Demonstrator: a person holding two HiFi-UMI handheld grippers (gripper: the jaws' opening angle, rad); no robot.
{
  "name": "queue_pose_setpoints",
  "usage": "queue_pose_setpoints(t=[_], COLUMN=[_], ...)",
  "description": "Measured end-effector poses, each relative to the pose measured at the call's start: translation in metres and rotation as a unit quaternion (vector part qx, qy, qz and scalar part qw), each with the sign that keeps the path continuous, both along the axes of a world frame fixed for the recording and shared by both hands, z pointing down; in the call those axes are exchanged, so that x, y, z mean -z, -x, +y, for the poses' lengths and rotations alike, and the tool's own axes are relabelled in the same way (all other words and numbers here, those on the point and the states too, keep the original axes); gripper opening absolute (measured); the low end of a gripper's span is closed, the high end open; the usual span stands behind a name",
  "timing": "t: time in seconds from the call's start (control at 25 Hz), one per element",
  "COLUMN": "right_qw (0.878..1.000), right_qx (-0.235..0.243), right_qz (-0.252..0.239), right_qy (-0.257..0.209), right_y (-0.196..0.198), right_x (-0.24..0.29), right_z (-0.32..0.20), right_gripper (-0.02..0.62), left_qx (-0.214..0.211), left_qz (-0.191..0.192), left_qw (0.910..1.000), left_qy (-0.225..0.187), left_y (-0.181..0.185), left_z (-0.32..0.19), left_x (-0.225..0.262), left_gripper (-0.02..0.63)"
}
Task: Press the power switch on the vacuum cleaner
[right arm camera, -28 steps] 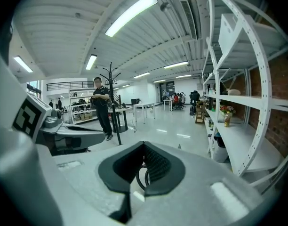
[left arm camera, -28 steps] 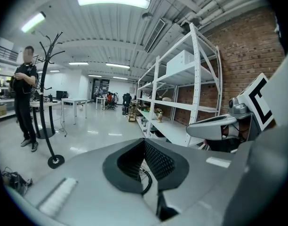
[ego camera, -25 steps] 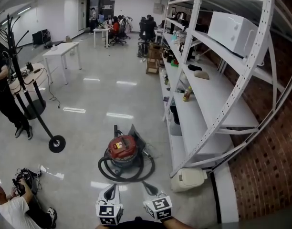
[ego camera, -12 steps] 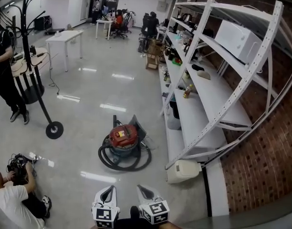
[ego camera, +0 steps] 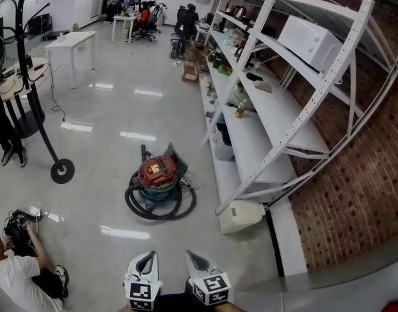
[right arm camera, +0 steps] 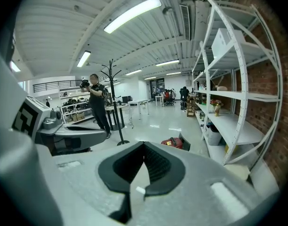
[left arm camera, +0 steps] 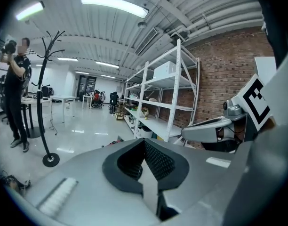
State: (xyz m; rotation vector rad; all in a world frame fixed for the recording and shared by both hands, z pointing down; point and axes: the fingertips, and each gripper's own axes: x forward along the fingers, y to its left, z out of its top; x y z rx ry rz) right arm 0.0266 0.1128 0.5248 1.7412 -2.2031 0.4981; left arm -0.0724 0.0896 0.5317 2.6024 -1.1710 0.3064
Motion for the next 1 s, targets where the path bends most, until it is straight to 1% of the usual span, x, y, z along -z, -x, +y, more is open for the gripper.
queue_pose_setpoints(t=[0.16, 0.32, 0.52, 0.64, 0.84, 1.0], right_qw=[1.0, 1.0, 1.0, 1.0, 0.999, 0.999], right_qx=[0.001, 0.004, 0.005, 0.012, 0.019, 0.023], right_qz=[0.003, 0.002, 0.005, 0.003, 0.014, 0.013], right_qy=[-0.007, -0.013, -0.021, -0.021, -0.034, -0.043], right_y=[-0.006, -0.018, -0.044, -0.058, -0.082, -0.094], right_x=[0.003, 0.004, 0.006, 0.005, 0.007, 0.014], right_z=[0.006, 0.012, 0.023, 0.028, 0.032, 0.031], right_gripper=[-0.008, -0.008, -0.008, -0.008, -0.008, -0.009], left_qx=[-0.004, -0.001, -0.033, -0.046, -0.036, -0.03], left_qz=[0.0, -0.011, -0.012, -0.02, -0.018, -0.023], left_qw=[1.0, 0.9999, 0.9988, 0.998, 0.9985, 0.9986], left_qy=[-0.005, -0.011, -0.034, -0.037, -0.036, -0.036], left_y=[-0.007, -0.02, -0.057, -0.076, -0.095, -0.104], left_z=[0.005, 0.009, 0.022, 0.027, 0.026, 0.028], left_x=[0.002, 0.0, 0.014, 0.015, 0.019, 0.021], left_gripper=[0.015, 0.015, 0.015, 0.015, 0.015, 0.015])
